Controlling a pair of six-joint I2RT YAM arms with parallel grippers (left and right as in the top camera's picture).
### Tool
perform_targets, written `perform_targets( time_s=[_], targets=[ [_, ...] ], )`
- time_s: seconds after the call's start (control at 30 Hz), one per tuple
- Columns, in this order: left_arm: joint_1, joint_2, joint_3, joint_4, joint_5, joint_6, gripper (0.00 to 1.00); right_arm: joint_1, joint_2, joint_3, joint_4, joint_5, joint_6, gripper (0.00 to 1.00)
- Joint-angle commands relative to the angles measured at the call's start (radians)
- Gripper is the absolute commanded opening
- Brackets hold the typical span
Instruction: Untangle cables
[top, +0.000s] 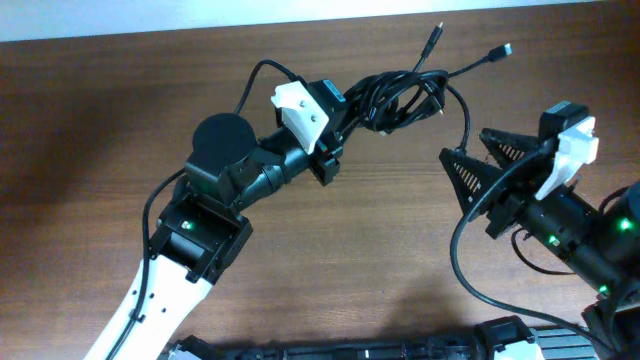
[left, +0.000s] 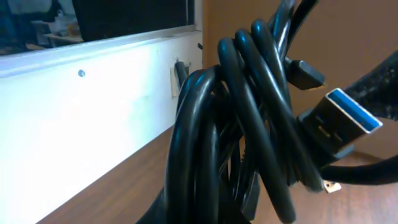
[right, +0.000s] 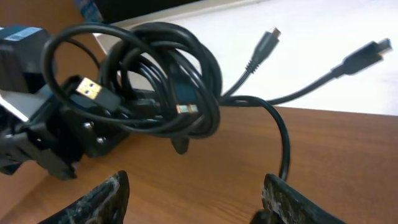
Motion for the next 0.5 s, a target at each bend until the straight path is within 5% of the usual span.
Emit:
perform_targets(
  time_s=[0.0, 0.47],
  targets=[
    [0.002, -0.016, 0.014, 0.013, -0.018, -0.016, 0.00, -0.002, -0.004, 0.007, -0.025, 0.034, 0.005, 0.67],
    [0.002, -0.016, 0.014, 0.106, 0.352, -0.152, 0.00, -0.002, 0.043, 0.007, 0.043, 0.023, 0.009, 0.67]
  ],
)
